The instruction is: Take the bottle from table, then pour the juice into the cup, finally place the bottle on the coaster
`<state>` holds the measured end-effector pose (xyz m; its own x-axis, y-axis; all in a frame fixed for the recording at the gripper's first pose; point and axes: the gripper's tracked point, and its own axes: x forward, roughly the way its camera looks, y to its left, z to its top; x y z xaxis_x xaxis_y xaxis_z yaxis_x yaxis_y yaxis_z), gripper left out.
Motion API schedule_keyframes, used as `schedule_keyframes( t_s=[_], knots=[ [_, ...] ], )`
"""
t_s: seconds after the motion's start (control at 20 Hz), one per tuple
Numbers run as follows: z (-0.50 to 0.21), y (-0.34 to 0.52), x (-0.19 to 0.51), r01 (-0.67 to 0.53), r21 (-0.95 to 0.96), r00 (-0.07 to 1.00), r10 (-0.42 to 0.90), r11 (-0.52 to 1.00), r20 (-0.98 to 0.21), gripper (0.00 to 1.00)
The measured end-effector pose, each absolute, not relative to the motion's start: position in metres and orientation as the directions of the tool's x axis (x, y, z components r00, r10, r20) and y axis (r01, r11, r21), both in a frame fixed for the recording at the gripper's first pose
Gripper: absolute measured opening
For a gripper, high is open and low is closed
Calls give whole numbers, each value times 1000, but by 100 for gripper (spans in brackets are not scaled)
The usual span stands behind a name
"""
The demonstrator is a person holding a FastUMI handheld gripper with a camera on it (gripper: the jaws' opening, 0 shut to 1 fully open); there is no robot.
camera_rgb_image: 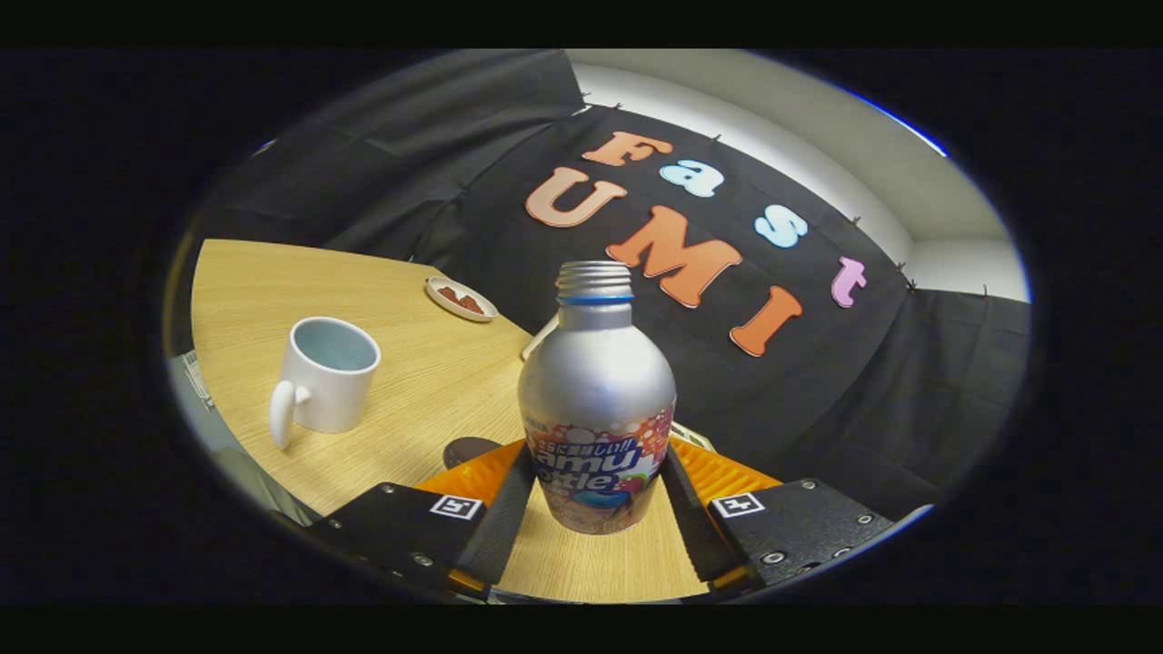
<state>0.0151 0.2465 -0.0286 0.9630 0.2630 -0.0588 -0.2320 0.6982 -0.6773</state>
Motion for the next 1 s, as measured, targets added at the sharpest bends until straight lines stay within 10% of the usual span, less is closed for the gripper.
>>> schedule_keyframes(
  t_s=[1.0],
  knots=[
    [-45, 308, 8, -193, -905, 950, 304, 379, -76, 76]
  ],
)
